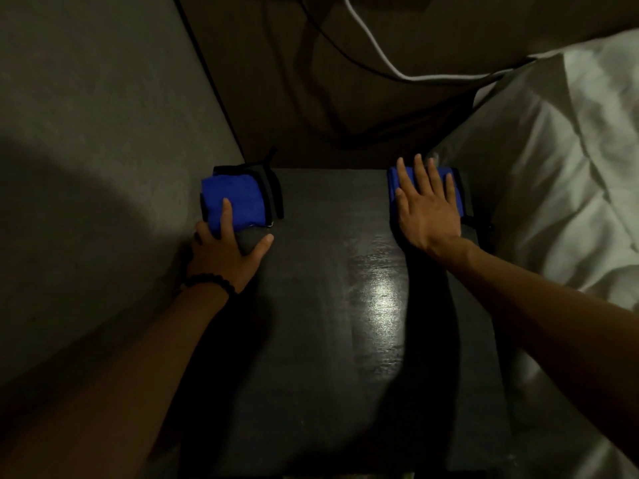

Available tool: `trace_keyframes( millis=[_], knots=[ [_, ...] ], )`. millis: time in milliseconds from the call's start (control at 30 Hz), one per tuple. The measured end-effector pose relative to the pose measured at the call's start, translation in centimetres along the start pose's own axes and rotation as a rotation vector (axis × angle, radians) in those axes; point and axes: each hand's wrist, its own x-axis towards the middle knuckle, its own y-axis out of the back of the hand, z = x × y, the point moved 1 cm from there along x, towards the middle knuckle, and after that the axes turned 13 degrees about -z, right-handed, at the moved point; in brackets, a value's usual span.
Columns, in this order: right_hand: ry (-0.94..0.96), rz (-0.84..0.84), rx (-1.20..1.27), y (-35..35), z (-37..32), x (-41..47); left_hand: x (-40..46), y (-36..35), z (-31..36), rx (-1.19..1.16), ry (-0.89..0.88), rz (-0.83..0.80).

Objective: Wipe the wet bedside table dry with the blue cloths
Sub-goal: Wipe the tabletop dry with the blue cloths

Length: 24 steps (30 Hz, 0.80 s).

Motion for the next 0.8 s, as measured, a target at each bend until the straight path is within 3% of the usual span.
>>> trace_keyframes(
  millis=[400, 800],
  knots=[
    [-0.057, -0.002, 0.021, -0.1, 2.4, -1.4, -0.1, 0.1, 0.1, -0.018, -0.009, -0.008],
    [-0.2, -0.009, 0.041, -1.8, -0.6, -5.0, -0.2, 0.2, 0.2, -0.017, 0.007, 0.023]
  ],
)
